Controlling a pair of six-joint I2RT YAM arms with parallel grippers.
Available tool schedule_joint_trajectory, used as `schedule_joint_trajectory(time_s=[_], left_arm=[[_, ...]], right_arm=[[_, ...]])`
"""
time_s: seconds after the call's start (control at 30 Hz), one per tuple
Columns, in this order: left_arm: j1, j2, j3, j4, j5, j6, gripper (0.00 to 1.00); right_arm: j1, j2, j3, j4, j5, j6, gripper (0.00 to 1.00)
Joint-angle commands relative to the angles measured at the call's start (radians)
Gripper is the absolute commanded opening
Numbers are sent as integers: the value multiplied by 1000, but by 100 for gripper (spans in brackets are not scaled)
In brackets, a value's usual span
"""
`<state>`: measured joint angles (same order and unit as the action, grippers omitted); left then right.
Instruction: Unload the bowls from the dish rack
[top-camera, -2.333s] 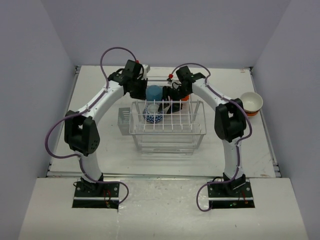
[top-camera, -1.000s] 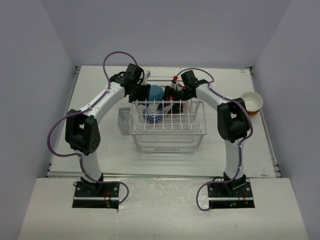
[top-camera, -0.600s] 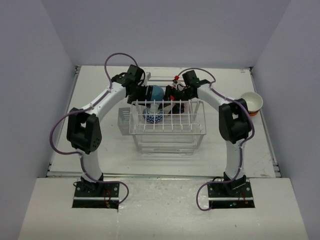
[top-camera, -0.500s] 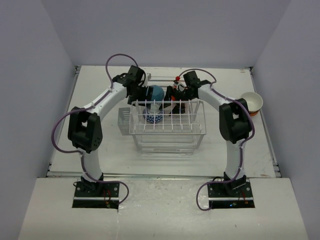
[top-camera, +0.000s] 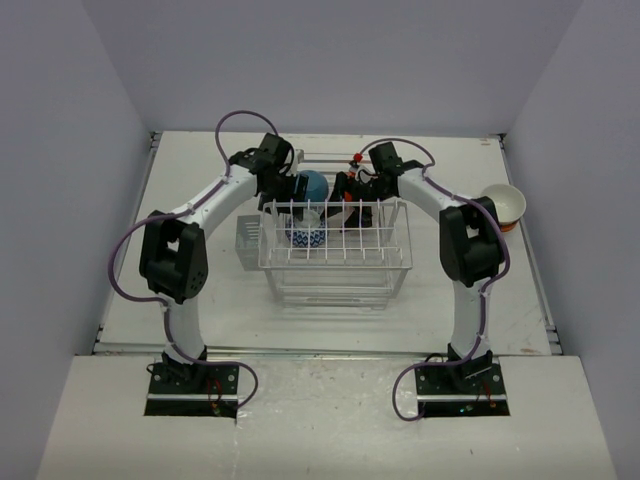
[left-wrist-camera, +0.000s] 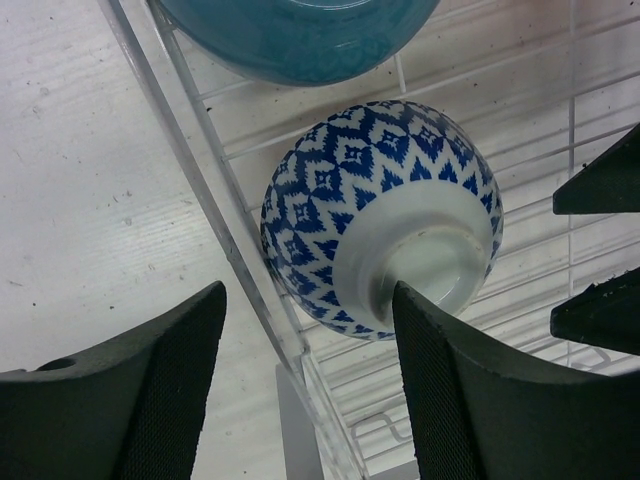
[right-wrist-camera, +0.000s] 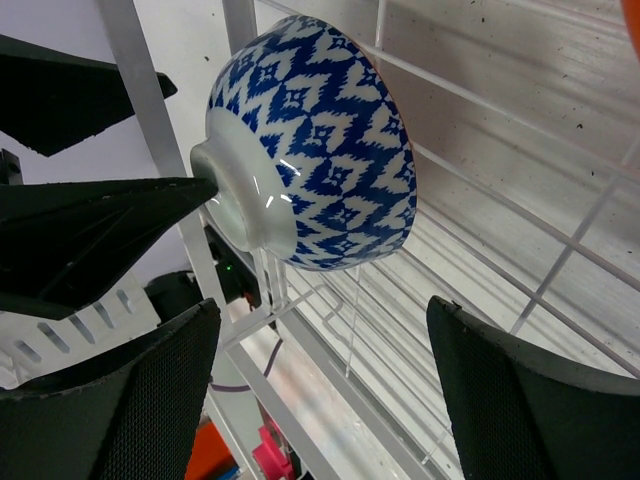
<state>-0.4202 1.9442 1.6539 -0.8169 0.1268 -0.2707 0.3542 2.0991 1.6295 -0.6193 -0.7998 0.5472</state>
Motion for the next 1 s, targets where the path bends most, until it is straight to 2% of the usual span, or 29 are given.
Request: schedule_joint_trajectory(time_s=[0.0, 0.3, 0.43, 0.67, 0.97], left_arm=[[-3, 12, 1, 7, -30, -4, 68], [-3, 10, -3, -27, -76, -2, 51], [-2, 12, -3, -31, -87, -4, 46], [1, 13, -12, -34, -98, -9, 42], [17, 1, -25, -36, -102, -5, 40]], right_arm=[[-1, -40, 35, -14, -19, -23, 84], [-3, -11, 67, -16, -56, -29, 83], [-1, -2, 90, -33, -65, -36, 83], [-1, 24, 109, -74, -47, -66, 83], [6, 32, 56, -30, -45, -69, 84]])
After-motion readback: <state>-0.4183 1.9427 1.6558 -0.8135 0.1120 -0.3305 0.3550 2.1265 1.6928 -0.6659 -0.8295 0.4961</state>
